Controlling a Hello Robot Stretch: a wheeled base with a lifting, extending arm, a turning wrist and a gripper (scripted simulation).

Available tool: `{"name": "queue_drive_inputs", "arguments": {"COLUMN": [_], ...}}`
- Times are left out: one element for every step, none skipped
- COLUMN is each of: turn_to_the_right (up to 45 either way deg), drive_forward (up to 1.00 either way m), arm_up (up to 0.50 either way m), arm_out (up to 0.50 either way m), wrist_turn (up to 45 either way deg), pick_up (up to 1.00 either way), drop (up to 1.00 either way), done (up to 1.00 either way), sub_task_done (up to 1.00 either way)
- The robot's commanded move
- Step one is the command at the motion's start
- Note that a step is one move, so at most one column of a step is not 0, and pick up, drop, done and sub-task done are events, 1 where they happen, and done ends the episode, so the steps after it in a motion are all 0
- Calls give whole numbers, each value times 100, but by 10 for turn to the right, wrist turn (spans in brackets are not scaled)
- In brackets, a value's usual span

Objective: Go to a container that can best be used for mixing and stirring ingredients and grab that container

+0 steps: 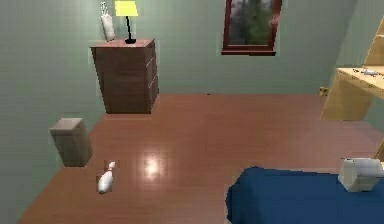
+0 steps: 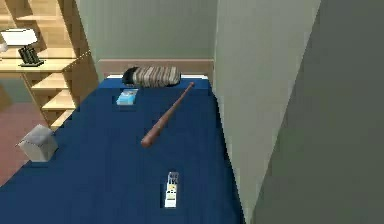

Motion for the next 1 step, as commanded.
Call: {"name": "queue_drive_inputs", "arguments": {"turn_to_the_right": [0], "drive_forward": [100], "arm_up": [0], "arm_out": [0], "wrist_turn": [0], "pick_up": [0], "drop": [0], "done": [0], "sub_task_done": [0]}}
